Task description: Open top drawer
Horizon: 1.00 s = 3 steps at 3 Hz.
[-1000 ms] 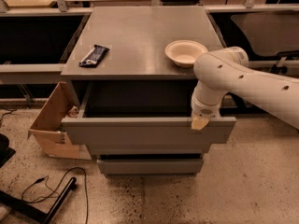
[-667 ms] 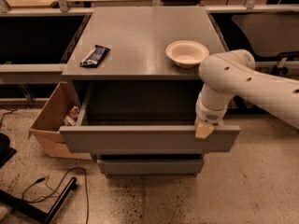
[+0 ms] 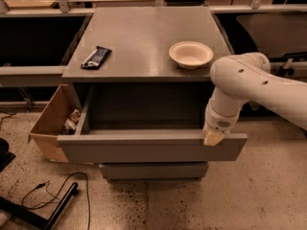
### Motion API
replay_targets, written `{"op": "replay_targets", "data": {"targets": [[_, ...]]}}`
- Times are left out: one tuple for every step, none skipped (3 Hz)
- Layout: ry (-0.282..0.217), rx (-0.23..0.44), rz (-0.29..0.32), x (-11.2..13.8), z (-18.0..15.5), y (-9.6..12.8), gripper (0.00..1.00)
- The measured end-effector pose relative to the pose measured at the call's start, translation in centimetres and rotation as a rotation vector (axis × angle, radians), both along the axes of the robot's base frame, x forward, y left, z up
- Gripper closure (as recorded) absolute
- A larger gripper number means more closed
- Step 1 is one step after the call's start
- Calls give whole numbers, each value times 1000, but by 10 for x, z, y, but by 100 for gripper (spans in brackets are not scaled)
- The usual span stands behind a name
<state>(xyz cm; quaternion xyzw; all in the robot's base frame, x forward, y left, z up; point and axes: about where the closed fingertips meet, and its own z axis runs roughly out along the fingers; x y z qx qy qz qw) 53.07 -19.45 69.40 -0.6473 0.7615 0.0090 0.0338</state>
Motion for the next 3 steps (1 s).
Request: {"op": "replay_targets", "data": {"targets": [[43, 6, 11, -30, 6, -8, 100], [58, 10, 11, -38, 8, -11, 100], [107, 21, 10, -62, 11, -20, 100]]}}
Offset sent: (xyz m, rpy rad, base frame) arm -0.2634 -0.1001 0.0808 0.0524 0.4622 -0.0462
